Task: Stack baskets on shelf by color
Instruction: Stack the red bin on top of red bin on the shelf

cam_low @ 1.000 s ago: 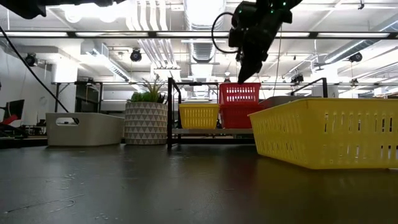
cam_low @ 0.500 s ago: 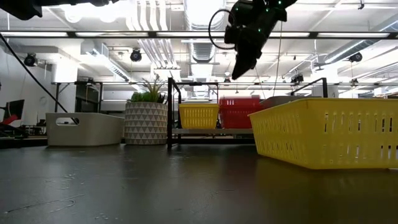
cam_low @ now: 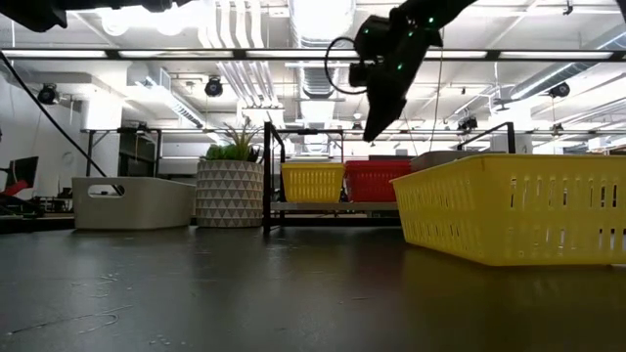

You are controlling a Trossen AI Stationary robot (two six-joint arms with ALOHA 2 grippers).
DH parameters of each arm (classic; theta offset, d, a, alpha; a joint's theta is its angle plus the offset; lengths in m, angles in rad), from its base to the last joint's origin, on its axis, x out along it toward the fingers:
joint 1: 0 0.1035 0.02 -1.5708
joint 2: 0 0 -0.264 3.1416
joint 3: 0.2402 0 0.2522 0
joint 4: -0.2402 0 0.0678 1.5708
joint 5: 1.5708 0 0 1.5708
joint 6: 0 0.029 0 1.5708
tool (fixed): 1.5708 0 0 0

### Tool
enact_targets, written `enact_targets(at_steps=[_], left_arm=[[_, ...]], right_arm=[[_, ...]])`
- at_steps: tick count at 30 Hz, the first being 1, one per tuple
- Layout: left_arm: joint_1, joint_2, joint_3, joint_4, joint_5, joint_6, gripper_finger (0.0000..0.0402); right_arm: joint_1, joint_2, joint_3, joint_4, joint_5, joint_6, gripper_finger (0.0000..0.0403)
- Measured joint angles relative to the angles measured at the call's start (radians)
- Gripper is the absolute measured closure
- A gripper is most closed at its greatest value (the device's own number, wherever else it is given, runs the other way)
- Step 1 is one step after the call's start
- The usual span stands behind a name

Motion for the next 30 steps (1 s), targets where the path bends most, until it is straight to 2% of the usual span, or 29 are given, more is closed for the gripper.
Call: enact_targets(at_steps=[5,12,30], left_arm=[[0.000,0.000,0.000,0.000,0.000,0.001,0.0355],[0.000,0.000,0.000,-0.001,0.000,0.001,0.0355],[0.000,0.000,0.000,0.000,0.000,0.003,0.0355]], right_arm=[[0.002,0.051,0.000,0.057,0.033,0.003,0.0298],[0.006,0.126,0.000,0.027,0.042,0.003,0.0387],[0.075,0.119,0.000,-0.075,0.030,0.019,0.0390]])
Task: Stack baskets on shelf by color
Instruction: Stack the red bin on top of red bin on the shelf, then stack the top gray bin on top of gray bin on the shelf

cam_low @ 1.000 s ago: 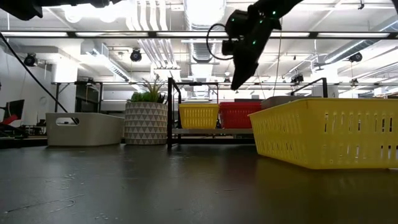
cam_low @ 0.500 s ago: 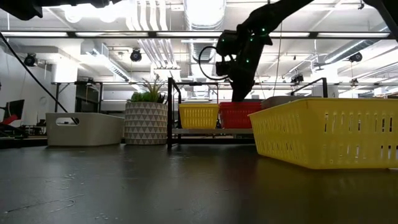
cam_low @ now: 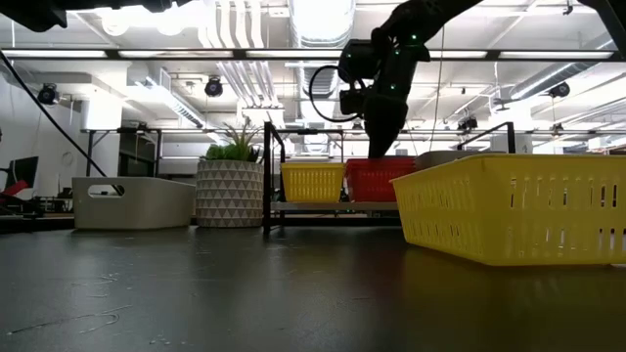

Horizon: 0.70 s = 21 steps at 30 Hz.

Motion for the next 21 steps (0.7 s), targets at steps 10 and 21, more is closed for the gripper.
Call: enact_targets(at_steps=[10,21], left_arm=[[0.000,0.000,0.000,0.000,0.000,-0.005,0.0355],[0.000,0.000,0.000,0.008,0.000,-0.011,0.0355]], right_arm=[[0.008,-0.032,0.002,-0.011,0.010,0.000,0.0390],[0.187,-0.353,-0.304,0.444,0.003,0.061,0.0394]])
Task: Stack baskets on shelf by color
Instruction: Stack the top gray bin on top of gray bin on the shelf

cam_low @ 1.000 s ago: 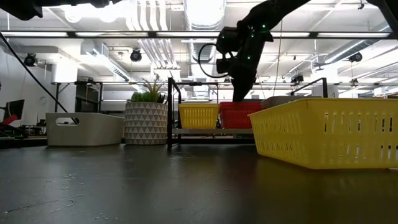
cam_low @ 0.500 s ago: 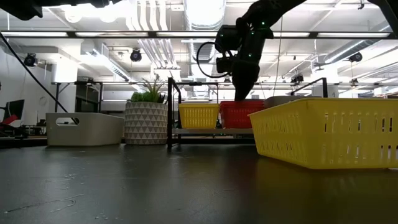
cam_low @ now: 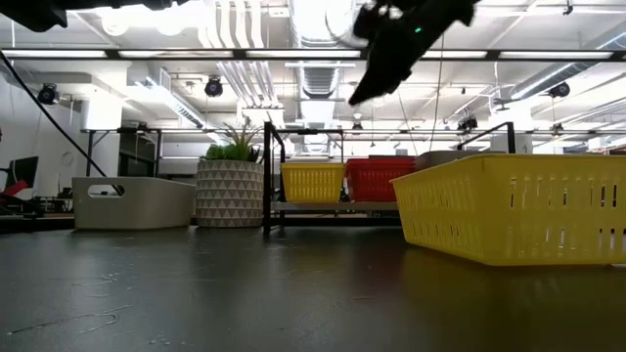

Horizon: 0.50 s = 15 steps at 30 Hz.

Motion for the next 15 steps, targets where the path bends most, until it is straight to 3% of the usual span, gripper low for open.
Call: enact_targets(at_steps=[8,15], left_arm=[[0.000,0.017,0.000,0.007,0.000,-0.075,0.0355],[-0.001,0.087,0.000,-0.004,0.000,-0.168,0.0355]], right_arm=[[0.088,-0.213,-0.411,0.674,0.004,0.079,0.0394],[0.129,-0.282,-0.524,0.752,-0.075,0.077,0.0394]])
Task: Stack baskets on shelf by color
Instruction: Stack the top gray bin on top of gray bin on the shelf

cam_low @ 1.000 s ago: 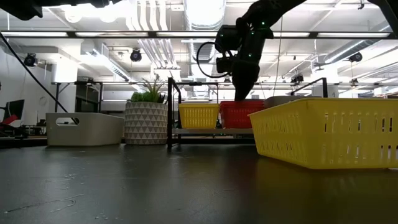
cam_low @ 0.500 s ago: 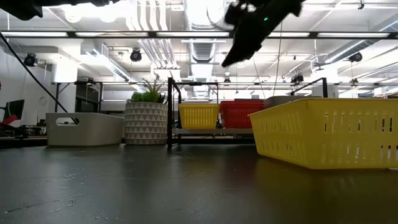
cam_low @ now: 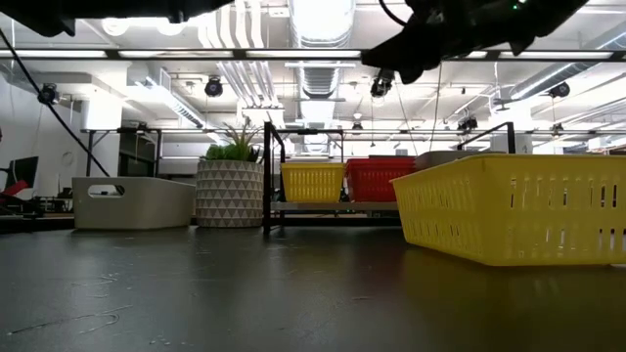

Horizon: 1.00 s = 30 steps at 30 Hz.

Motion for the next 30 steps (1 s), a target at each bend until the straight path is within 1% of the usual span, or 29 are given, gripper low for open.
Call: enact_targets(at_steps=[7,10,17,20,22,24,27,30], left_arm=[[0.000,0.081,0.003,0.005,0.000,-0.140,0.0355],[0.000,0.101,0.003,-0.023,0.000,-0.271,0.0355],[-0.002,0.076,0.049,-0.269,0.003,-0.500,0.0355],[-0.002,0.066,0.063,-0.344,0.003,-0.561,0.0355],[-0.002,0.053,0.081,-0.446,0.003,-0.607,0.0355],[-0.002,0.042,0.115,-0.597,0.000,-0.672,0.0355],[-0.002,0.034,0.178,-0.865,-0.021,-0.768,0.0355],[0.000,0.033,0.256,-1.153,-0.050,-0.777,0.0355]], right_arm=[[0.098,0.008,-0.029,-0.001,0.003,0.002,0.0394],[0.125,0.010,-0.030,-0.008,0.004,-0.002,0.0394],[0.133,0.008,-0.030,-0.061,0.006,-0.021,0.0394],[0.133,0.008,-0.030,-0.079,0.007,-0.021,0.0394],[0.133,0.008,-0.030,-0.087,0.007,-0.022,0.0394],[0.133,0.008,-0.030,-0.098,0.007,-0.021,0.0394],[0.133,0.008,-0.030,-0.111,0.007,-0.014,0.0394],[0.133,0.008,-0.030,-0.125,0.006,-0.014,0.0394]])
